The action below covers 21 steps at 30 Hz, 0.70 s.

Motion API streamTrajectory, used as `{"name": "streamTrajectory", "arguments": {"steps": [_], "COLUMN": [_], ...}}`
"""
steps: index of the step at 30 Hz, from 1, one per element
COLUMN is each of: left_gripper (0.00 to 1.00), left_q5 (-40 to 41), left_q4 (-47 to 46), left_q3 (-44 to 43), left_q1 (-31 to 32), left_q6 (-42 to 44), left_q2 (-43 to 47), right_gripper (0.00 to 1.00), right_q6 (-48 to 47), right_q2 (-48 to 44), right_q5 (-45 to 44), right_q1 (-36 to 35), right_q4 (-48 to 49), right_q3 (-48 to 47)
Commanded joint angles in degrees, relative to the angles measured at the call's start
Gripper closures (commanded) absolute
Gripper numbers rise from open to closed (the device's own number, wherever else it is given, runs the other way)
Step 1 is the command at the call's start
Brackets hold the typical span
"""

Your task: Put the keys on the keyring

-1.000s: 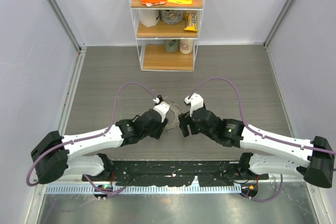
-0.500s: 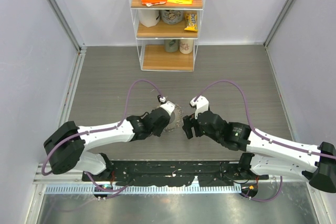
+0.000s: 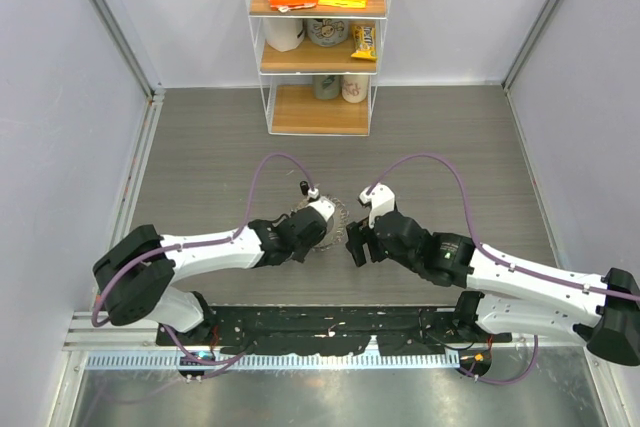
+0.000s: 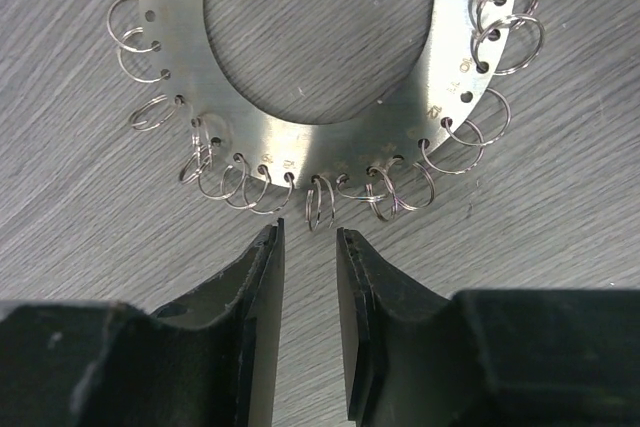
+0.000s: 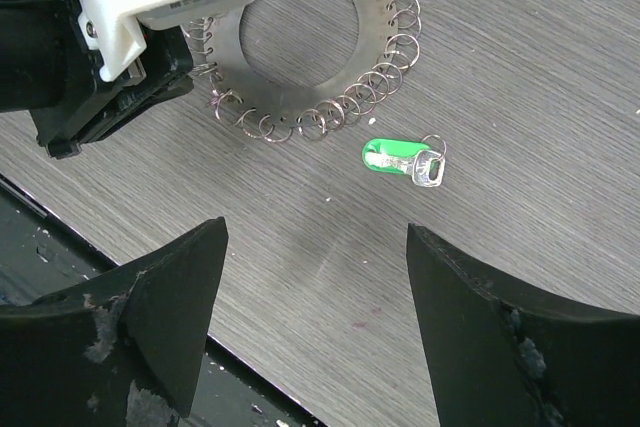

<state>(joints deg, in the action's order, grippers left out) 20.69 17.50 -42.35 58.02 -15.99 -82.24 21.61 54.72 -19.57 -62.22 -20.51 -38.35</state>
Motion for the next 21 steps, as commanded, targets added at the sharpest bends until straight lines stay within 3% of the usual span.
{"name": "streamTrajectory", "arguments": {"steps": [1, 10, 21], "left_gripper": [0.66, 0.59, 0.62], "left_q5": [-1.35, -0.91, -0.74], "left_q4": [-0.80, -0.80, -0.45], "left_q3": [-2.30, -3.00, -4.23], "left_q1": [0.08, -0.10, -0.71], "left_q6": [0.87, 1.40, 1.75], "left_q2": [-0.20, -2.22, -4.69], "right_gripper": [0.21, 0.21, 0.21], "right_q6": [0.46, -0.07, 0.19], "right_q2": [0.39, 1.44, 0.57], "right_q5": [-0.29, 0.06, -0.03], "right_q1": [-0.36, -0.36, -0.36], "right_q4": [2.32, 2.14, 2.67], "right_q3": [-0.76, -1.55, -0.41]}}
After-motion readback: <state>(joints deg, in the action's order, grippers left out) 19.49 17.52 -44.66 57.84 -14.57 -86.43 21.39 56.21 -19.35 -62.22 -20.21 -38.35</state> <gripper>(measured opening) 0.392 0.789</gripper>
